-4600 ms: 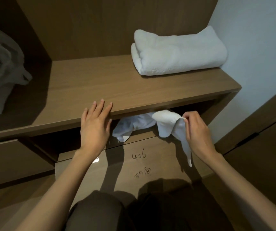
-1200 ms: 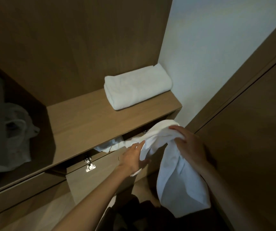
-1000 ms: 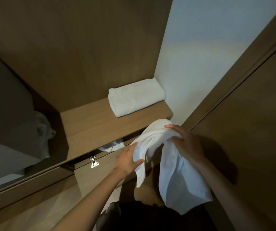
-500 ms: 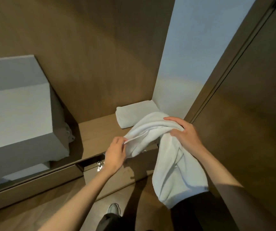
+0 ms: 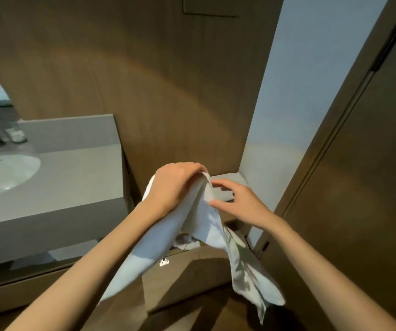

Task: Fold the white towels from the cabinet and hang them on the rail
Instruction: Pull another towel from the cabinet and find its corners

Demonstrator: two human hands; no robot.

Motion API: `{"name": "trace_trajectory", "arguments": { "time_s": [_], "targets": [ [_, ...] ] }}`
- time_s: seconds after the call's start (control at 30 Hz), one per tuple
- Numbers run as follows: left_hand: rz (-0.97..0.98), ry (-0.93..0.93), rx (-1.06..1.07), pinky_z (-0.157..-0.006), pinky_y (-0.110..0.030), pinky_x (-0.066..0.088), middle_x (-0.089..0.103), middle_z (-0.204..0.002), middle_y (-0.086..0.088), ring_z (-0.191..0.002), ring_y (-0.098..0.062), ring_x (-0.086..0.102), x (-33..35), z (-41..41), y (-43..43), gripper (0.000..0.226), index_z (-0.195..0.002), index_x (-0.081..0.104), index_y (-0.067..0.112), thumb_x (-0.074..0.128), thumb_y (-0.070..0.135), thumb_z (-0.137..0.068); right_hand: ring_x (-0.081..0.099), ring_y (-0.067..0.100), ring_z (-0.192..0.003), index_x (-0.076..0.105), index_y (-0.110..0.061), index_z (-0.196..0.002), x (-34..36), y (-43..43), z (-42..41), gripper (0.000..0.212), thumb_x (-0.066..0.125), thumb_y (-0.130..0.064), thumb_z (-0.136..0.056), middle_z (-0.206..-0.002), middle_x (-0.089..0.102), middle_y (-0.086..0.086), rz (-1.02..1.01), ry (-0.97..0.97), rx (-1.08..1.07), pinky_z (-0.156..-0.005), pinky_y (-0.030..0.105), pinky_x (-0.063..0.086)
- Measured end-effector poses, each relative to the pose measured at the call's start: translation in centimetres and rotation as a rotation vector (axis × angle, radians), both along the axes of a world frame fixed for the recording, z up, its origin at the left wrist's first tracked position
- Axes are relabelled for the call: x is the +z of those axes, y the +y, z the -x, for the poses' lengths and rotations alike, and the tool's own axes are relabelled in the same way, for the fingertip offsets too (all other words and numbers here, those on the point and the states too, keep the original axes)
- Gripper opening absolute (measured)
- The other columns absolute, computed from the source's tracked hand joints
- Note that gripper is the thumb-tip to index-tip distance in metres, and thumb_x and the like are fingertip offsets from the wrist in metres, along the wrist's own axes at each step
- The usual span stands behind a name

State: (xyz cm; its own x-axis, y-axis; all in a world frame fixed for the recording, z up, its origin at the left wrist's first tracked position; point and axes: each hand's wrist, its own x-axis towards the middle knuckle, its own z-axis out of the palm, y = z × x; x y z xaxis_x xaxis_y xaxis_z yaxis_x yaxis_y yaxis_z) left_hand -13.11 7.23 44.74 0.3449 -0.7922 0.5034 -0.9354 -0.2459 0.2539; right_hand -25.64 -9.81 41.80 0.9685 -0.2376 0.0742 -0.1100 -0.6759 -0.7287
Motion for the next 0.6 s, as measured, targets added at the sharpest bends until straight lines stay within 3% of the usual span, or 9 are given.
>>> {"name": "trace_trajectory", "arguments": {
  "time_s": [0.07,0.1,0.17,0.23,0.33,0.43,0.5,0.57,0.6],
  "targets": [
    [-0.021,-0.13,-0.003,-0.07,-0.021,0.036,0.068,-0.09,0.008,-0.082,-0.013,0.062,1.1,0.0,0.6,0.039,-0.1,0.062,0.03,0.033,0.039,-0.076,0.06,0.013,-0.087,0.066,-0.016,-0.1,1.0,2.2,-1.2,0.017,0.063,-0.029,-0.09,-0.094,0.068,-0.002,0.101,-0.061,-0.036,-0.078,0.033,0.049],
    [-0.019,-0.157,0.011,-0.066,-0.022,0.032,0.067,-0.083,0.006,-0.076,-0.016,0.061,1.5,-0.3,1.1,0.038,-0.098,0.061,0.03,0.03,0.039,-0.078,0.057,0.02,-0.074,0.06,-0.01,-0.084,1.4,3.0,-1.7,0.016,0.059,-0.025,-0.091,-0.076,0.063,0.004,0.13,-0.089,-0.062,-0.071,0.042,0.046],
    [0.031,-0.154,0.031,-0.063,-0.025,0.025,0.061,-0.073,0.003,-0.069,-0.021,0.057,2.4,-0.9,2.4,0.033,-0.093,0.059,0.027,0.03,0.038,-0.084,0.045,0.019,-0.061,0.052,-0.006,-0.072,2.1,4.3,-2.5,0.025,0.057,-0.02,-0.092,-0.061,0.05,0.004,0.114,-0.119,-0.092,-0.06,0.04,0.036],
    [0.135,-0.142,0.047,-0.061,-0.027,0.022,0.056,-0.067,0.003,-0.065,-0.02,0.053,3.1,-2.0,4.4,0.026,-0.088,0.059,0.023,0.041,0.042,-0.088,0.042,0.011,-0.058,0.053,-0.013,-0.068,3.3,6.1,-3.3,0.026,0.055,-0.017,-0.093,-0.058,0.046,-0.004,0.087,-0.152,-0.09,-0.058,0.031,0.031],
    [0.315,-0.067,0.098,-0.073,-0.033,0.038,0.065,-0.089,0.008,-0.082,-0.016,0.056,3.7,-4.4,7.9,0.034,-0.098,0.061,0.024,0.061,0.052,-0.08,0.043,0.006,-0.058,0.049,-0.03,-0.064,5.2,9.0,-4.7,0.035,0.051,-0.007,-0.091,-0.059,0.046,-0.009,0.064,-0.241,-0.137,-0.055,0.029,0.029],
    [0.35,0.199,0.189,-0.106,-0.038,0.033,0.048,-0.138,0.003,-0.127,-0.016,0.044,2.3,-6.4,11.7,0.082,-0.137,0.042,0.027,0.07,0.061,-0.067,0.055,0.011,-0.069,0.067,-0.022,-0.084,6.7,11.4,-5.9,0.023,0.05,-0.008,-0.09,-0.073,0.062,-0.006,0.041,-0.345,-0.202,-0.06,0.034,0.04],
    [0.33,0.588,0.195,-0.109,-0.036,0.035,0.04,-0.146,0.004,-0.132,-0.013,0.041,0.8,-6.5,14.4,0.1,-0.145,0.029,0.034,0.076,0.062,-0.061,0.059,0.014,-0.075,0.069,-0.021,-0.092,7.7,12.9,-6.7,0.02,0.05,-0.015,-0.093,-0.079,0.065,-0.006,0.054,-0.405,-0.255,-0.064,0.034,0.045],
    [0.26,0.892,0.118,-0.097,-0.037,0.05,0.056,-0.132,0.009,-0.116,-0.007,0.058,-1.1,-5.6,16.9,0.081,-0.136,0.042,0.035,0.081,0.05,-0.066,0.057,0.01,-0.072,0.068,-0.022,-0.091,8.6,14.5,-7.4,0.02,0.049,-0.021,-0.097,-0.076,0.062,-0.009,0.078,-0.444,-0.292,-0.062,0.029,0.046],
    [0.179,0.93,0.095,-0.09,-0.036,0.055,0.064,-0.119,0.012,-0.105,-0.005,0.064,-2.0,-5.1,17.9,0.063,-0.126,0.053,0.033,0.08,0.046,-0.071,0.058,0.01,-0.072,0.067,-0.021,-0.091,8.9,15.2,-7.8,0.02,0.049,-0.024,-0.098,-0.076,0.062,-0.01,0.087,-0.454,-0.308,-0.062,0.027,0.047]
  ]
}}
